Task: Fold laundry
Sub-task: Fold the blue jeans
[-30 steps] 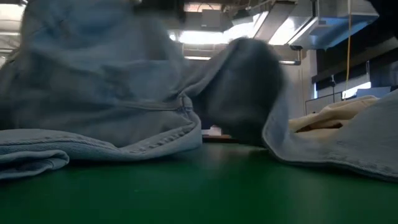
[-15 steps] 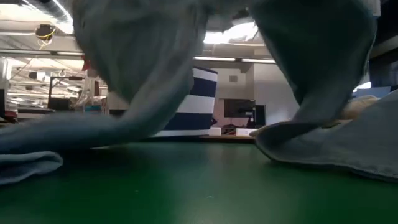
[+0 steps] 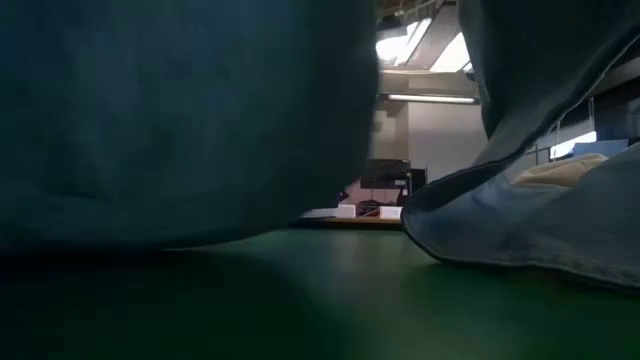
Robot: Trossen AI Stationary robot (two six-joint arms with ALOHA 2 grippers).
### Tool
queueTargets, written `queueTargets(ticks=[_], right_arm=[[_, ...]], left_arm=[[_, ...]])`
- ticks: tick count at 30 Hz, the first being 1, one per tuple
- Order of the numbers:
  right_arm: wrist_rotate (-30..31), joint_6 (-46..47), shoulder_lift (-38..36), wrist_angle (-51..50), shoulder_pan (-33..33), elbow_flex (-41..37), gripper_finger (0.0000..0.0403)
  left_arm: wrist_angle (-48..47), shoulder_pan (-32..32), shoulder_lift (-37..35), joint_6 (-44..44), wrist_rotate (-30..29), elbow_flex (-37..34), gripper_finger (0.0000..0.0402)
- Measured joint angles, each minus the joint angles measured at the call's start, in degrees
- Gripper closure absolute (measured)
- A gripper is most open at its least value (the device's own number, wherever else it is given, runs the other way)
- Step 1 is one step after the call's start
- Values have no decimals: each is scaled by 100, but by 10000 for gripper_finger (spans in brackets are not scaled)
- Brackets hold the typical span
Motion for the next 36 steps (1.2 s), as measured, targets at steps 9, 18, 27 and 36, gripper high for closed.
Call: queueTargets(ticks=[9,18,27,36], right_arm=[[244,177,0,0,239,0,390],[81,302,0,0,226,0,390],[-19,450,2,-24,226,0,384],[-21,450,2,-45,226,0,383]], left_arm=[[3759,557,-151,399,-91,-1942,221],[5810,2281,767,944,2160,-2604,225],[5942,3767,1569,3432,3838,-1780,237],[5937,4133,2233,5271,5271,-1476,249]])
